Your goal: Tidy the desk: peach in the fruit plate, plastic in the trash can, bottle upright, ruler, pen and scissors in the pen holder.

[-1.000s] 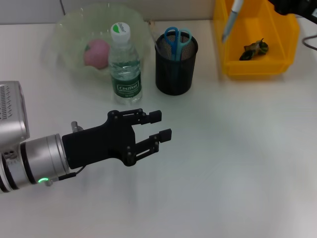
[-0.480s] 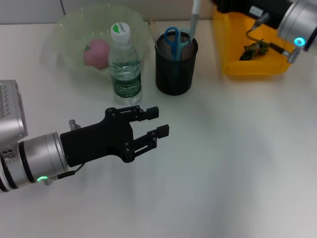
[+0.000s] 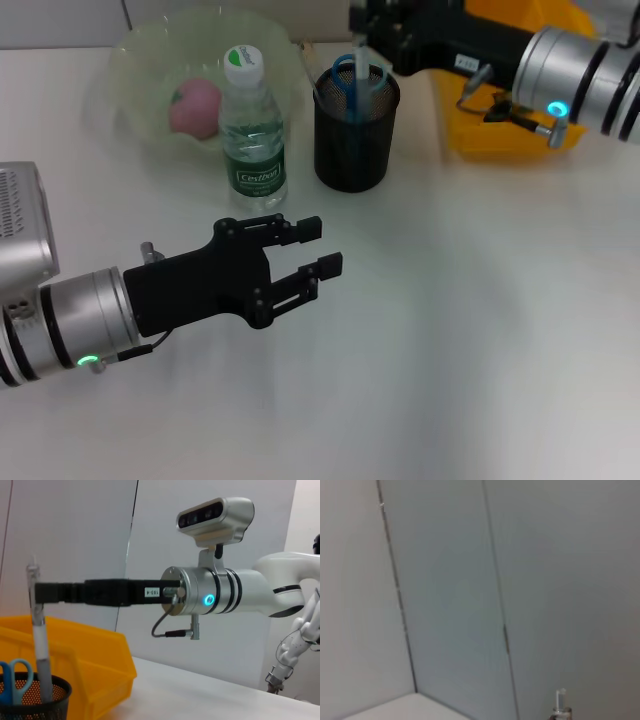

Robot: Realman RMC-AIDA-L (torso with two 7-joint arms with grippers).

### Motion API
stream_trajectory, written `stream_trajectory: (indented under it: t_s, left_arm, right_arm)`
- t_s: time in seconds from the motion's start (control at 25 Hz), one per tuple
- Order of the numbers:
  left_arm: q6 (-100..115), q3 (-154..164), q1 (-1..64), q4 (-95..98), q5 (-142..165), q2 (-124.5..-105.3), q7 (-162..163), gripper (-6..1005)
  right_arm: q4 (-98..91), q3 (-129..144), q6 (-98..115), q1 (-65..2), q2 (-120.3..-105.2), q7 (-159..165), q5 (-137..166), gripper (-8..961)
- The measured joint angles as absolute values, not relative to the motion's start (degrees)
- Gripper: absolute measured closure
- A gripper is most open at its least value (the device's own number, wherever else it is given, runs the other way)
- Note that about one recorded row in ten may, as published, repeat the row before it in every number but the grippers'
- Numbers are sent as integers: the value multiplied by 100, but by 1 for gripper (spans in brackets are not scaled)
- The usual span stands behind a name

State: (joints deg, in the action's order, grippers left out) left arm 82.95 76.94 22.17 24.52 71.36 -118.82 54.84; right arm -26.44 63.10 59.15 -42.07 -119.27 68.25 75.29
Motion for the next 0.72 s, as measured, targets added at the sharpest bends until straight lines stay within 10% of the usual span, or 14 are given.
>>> stream_trajectory:
  t_s: [0.28,0.72]
  left_arm:
    - [8288,7720,2239,2452,7136,-11882,5484,542]
    - [8458,7702,2195,2452,7137,-11882,5504,544]
  right_arm:
    - [-2727,6676,5837,-4179,-11927,6866,7528,746]
    - [-4249,6583,6911,-2934,-11929,7727,7474,396]
